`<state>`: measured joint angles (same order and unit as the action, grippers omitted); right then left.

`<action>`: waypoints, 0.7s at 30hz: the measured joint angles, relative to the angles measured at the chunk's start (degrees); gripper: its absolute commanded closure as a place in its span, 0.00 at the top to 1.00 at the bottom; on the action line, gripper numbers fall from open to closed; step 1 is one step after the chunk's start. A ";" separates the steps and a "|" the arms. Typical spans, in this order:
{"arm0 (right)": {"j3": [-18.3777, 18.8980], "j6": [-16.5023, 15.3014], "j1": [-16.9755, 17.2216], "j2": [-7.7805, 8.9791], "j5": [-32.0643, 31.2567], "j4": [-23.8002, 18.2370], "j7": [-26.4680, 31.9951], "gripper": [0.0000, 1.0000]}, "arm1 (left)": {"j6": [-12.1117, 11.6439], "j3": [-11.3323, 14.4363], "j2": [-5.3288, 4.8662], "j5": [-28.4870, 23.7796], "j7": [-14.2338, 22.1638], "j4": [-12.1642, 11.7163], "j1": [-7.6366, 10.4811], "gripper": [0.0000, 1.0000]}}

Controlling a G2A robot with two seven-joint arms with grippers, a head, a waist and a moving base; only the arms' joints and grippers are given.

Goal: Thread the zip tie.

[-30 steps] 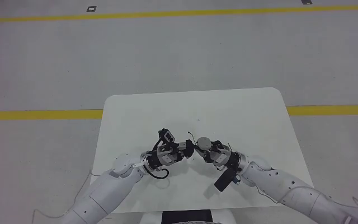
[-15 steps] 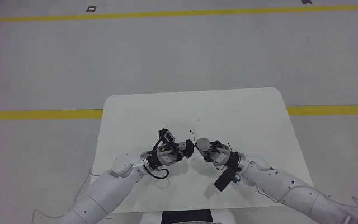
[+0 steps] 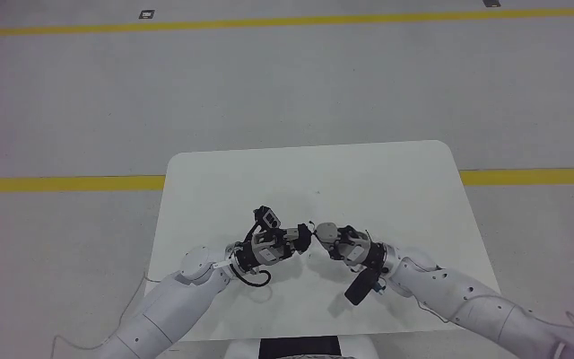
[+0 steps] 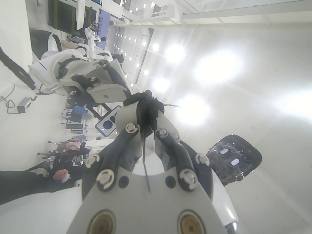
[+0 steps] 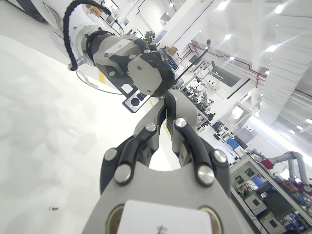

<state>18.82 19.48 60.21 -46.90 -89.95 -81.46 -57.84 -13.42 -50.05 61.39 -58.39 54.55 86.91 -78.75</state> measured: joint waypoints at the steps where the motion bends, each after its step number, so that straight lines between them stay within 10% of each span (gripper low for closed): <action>1: -0.28 0.00 -0.12 0.07 0.00 0.06 0.11 0.00 | 0.00 0.00 0.00 0.00 0.00 0.00 0.00 0.00; 21: -6.70 0.00 -3.35 1.32 0.00 1.63 4.59 0.00 | 0.00 0.00 0.00 0.00 0.00 0.00 0.00 0.00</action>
<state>12.12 19.48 56.86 -45.58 -89.95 -79.83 -53.24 -13.42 -50.05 61.39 -58.39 54.55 86.91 -78.75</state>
